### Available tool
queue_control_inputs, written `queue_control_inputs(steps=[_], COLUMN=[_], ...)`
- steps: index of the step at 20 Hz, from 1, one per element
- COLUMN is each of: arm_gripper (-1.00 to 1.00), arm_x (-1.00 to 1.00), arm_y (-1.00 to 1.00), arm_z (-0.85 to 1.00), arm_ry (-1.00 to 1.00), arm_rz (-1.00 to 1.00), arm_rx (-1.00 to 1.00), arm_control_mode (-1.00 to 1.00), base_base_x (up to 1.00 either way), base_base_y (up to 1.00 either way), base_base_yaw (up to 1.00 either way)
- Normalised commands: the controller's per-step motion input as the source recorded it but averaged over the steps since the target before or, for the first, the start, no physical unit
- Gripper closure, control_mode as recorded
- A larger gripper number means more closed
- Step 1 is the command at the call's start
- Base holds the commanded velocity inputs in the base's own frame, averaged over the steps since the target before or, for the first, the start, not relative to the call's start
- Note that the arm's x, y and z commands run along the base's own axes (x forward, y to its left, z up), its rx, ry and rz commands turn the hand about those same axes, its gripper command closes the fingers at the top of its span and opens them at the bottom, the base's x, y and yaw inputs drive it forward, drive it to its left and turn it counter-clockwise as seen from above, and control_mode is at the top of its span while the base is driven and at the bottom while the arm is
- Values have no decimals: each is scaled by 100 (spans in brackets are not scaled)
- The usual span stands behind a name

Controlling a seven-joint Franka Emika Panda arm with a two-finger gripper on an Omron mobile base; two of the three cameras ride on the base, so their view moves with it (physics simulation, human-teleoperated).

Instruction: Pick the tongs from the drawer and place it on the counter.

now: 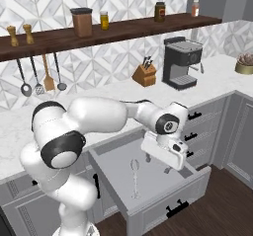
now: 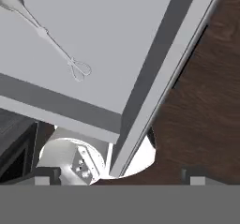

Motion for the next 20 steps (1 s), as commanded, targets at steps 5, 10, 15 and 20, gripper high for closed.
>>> queue_control_inputs(steps=[5,10,15,20], arm_gripper=[-100,-100,-100,-100], arm_x=[47,46,66,62], arm_y=[91,19,0,0], arm_z=[-14,-35,-49,-46], arm_ry=[-8,0,0,0], arm_rz=[45,27,17,14], arm_rx=[-8,10,22,3], arm_control_mode=[-100,-100,-100,-100], base_base_x=[0,0,0,0], base_base_y=[0,0,0,0], base_base_yaw=[0,0,0,0])
